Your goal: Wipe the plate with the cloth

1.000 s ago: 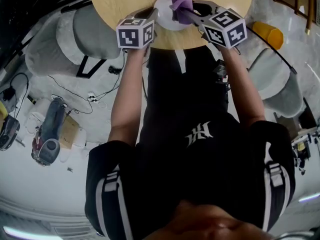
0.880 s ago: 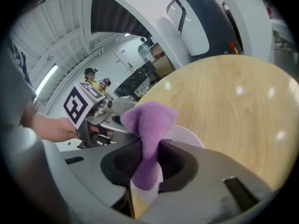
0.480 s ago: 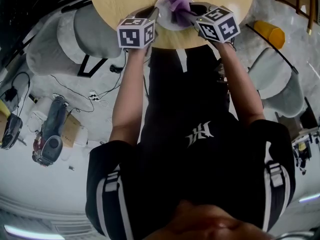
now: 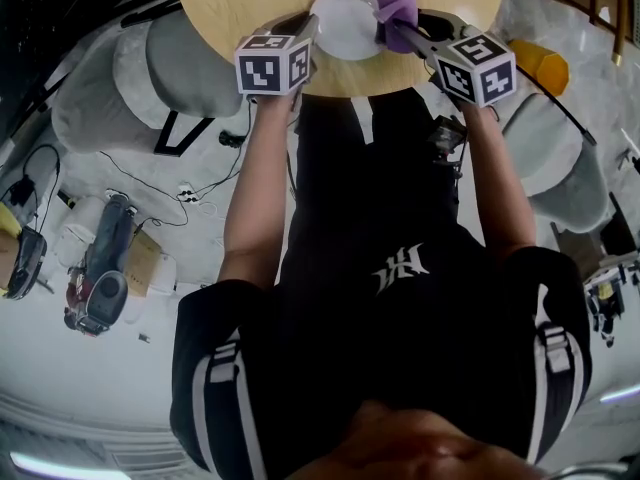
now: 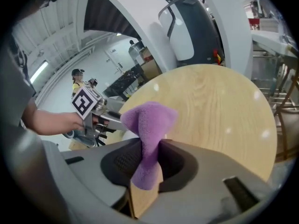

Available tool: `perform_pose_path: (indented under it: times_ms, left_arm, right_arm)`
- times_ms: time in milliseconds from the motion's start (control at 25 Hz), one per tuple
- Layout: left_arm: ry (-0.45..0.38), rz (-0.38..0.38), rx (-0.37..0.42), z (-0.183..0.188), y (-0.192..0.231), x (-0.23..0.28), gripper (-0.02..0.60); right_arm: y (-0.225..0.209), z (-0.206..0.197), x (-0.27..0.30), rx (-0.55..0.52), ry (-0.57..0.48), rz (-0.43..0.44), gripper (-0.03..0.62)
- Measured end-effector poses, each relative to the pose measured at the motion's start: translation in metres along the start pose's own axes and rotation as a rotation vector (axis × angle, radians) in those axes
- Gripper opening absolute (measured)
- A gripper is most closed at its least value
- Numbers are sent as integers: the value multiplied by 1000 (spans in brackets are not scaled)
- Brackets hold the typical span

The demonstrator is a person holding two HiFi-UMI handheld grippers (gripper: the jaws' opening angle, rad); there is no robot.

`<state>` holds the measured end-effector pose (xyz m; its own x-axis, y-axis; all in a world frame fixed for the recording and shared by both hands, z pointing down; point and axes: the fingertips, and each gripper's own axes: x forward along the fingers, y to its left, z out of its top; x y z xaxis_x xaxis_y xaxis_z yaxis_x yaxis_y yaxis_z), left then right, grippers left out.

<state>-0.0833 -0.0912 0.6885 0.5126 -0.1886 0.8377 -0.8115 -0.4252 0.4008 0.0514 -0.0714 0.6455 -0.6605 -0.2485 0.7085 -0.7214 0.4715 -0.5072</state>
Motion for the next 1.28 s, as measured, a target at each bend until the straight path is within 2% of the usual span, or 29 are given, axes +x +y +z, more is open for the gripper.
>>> perform_pose_path:
  times_ms: [120, 320, 560, 920, 1080, 1200, 1280]
  left_arm:
    - [-4, 4, 0, 2, 0, 1, 48]
    - [-3, 11, 5, 2, -3, 0, 48]
    - [-6, 12, 6, 0, -2, 0, 48]
    - [-6, 7, 2, -2, 0, -1, 48]
    - [-11, 7, 5, -6, -2, -2, 48]
    - [-11, 10, 10, -7, -4, -1, 48]
    - [-11, 12, 10, -4, -4, 0, 48]
  right_arm:
    - [33, 20, 21, -14, -45, 87, 94]
    - [68, 16, 69, 9, -9, 187, 94]
    - [53, 0, 79, 0, 53, 148, 94]
    - [-2, -25, 19, 18, 65, 10, 95]
    - [-13, -36, -5, 24, 57, -36, 94]
    - [3, -26, -7, 4, 22, -20, 94]
    - [26, -10, 5, -2, -13, 45, 94]
